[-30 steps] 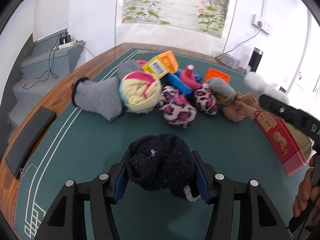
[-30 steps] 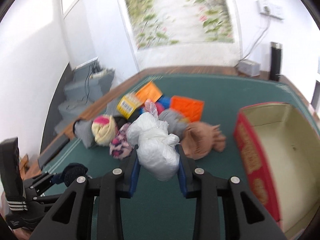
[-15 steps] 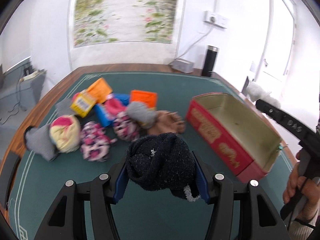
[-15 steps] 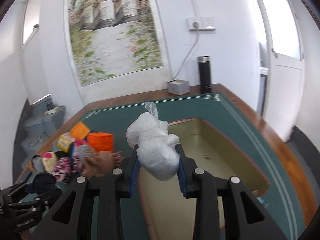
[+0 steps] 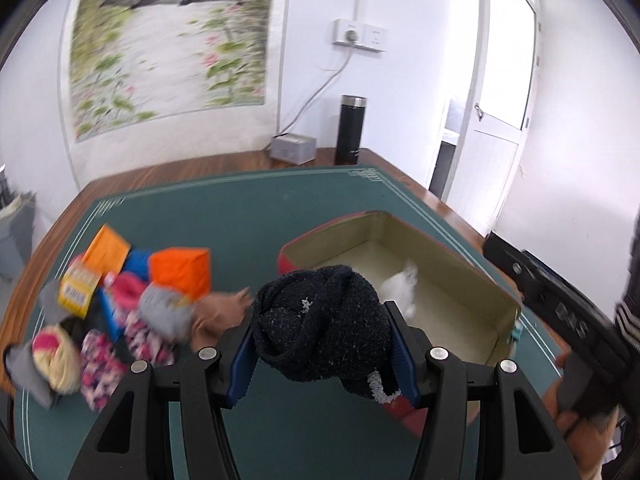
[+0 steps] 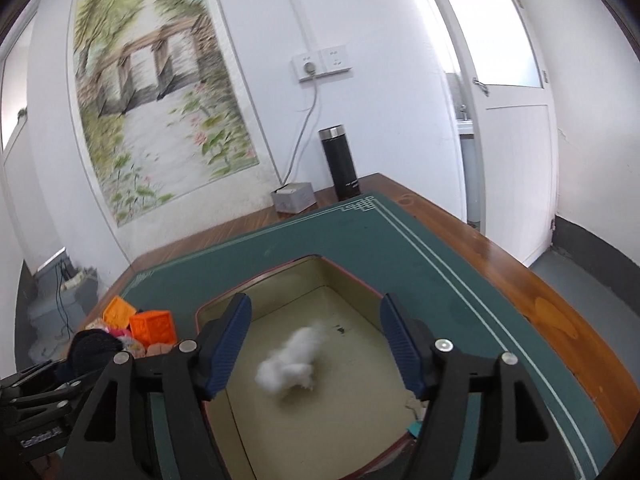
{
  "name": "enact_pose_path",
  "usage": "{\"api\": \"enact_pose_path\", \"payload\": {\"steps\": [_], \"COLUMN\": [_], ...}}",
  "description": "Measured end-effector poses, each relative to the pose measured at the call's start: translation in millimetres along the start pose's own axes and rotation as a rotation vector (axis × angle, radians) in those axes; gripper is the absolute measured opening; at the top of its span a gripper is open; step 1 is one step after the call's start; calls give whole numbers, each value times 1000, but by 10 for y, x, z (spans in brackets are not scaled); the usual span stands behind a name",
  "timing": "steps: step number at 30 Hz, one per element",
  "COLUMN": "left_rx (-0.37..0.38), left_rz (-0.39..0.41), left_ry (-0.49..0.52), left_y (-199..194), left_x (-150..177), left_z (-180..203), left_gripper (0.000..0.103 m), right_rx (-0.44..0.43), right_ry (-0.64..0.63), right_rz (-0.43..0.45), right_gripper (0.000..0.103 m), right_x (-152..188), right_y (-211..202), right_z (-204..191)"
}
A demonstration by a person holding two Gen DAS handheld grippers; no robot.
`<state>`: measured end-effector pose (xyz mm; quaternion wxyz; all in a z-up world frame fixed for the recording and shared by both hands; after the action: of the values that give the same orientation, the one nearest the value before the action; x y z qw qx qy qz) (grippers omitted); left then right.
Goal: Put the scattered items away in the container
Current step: 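Carry the hat and bag into the red tin and open both grippers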
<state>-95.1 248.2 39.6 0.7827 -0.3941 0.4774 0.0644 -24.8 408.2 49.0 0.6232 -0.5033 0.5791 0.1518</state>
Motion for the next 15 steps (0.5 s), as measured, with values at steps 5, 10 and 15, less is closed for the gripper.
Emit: {"api": "enact_pose_path", "payload": {"steps": [5,10,15], "left_rx": [46,97,84], "left_rz": [-10,-45,-19], "left_ry": [-15,-46,-78], "left_y": [312,568,482], "left_x": [-225,-376,-408], "left_z": [33,-7,-173], "left_gripper": [59,79,92], "right_rx": [46,57,62], "right_ry": [5,-27,-32], "right_rz": [46,47,58], "right_gripper": [71,71,71], "right_x": [-29,21,43], "right_y": [-68,-62,-79], "right_z": [37,-51,-74]}}
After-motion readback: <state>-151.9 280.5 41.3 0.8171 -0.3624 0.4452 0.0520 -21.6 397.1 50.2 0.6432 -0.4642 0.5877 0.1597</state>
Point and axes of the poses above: each gripper's, at about its wrist camera, not at the fingertips, and y roughly the way its jaws point, z to its right, x to its underside, the point moved 6 cm from there along y, roughly the way its jaws point, and after that the axes turned 14 degrees about x, right-handed, at the moved point
